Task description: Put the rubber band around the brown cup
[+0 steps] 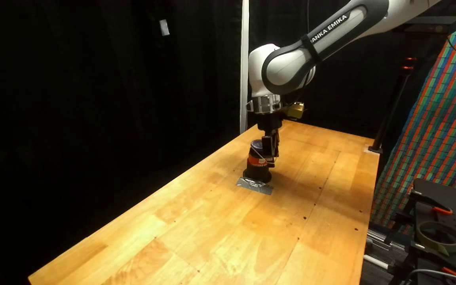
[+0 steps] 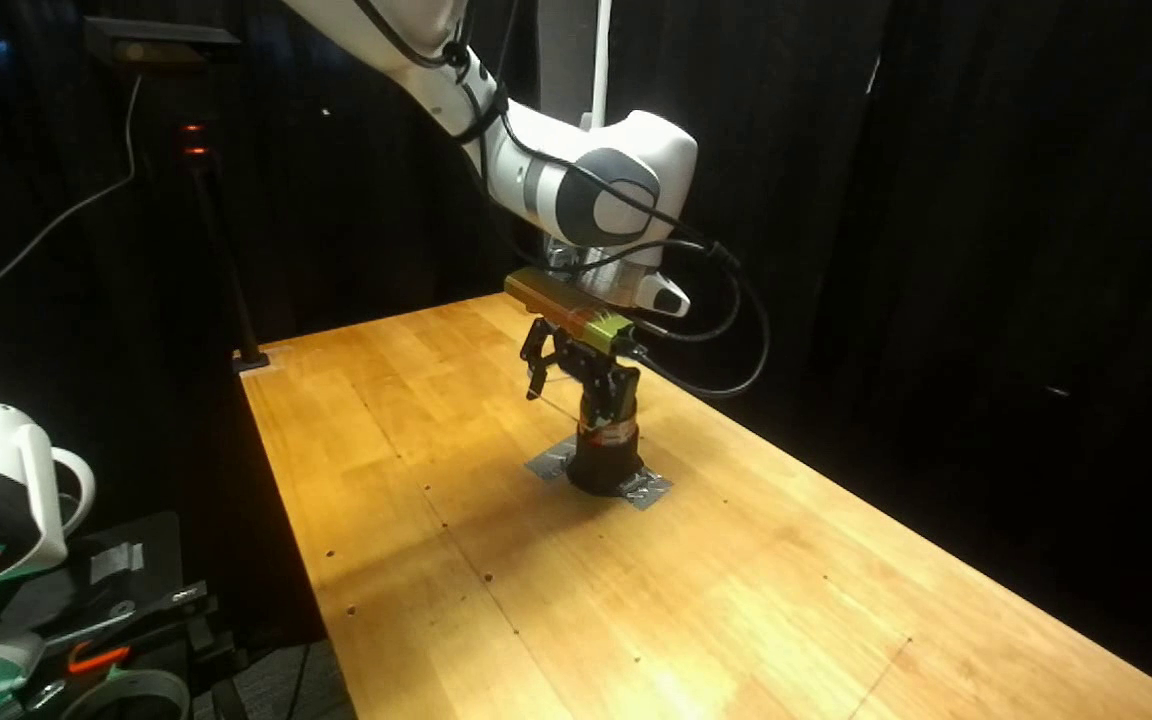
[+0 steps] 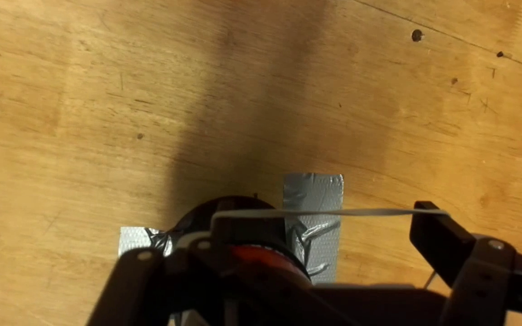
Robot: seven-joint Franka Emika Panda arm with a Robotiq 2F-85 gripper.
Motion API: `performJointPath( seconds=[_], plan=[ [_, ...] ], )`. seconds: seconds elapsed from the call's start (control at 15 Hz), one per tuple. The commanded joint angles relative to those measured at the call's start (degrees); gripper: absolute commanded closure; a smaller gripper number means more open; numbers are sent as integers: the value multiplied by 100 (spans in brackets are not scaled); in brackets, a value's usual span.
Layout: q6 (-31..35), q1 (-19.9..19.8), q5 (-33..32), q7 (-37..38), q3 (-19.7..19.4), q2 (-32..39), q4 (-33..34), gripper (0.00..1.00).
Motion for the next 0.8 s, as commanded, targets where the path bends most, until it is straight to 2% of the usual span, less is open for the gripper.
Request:
performJointPath(
  seconds=[0.0, 0.33, 0.4, 0.47, 0.53, 0.73],
  plan=[
    [102, 125, -181, 239, -78, 67, -39, 0],
    [395, 147, -351, 491, -129, 22, -107, 0],
    [487, 111, -330, 454, -121, -54, -191, 25],
    [548, 98, -321, 443, -121, -79, -222, 26],
    [618, 36, -253, 380, -103, -195, -345, 32],
    [837, -92, -190, 278, -96, -525, -738, 58]
  ],
)
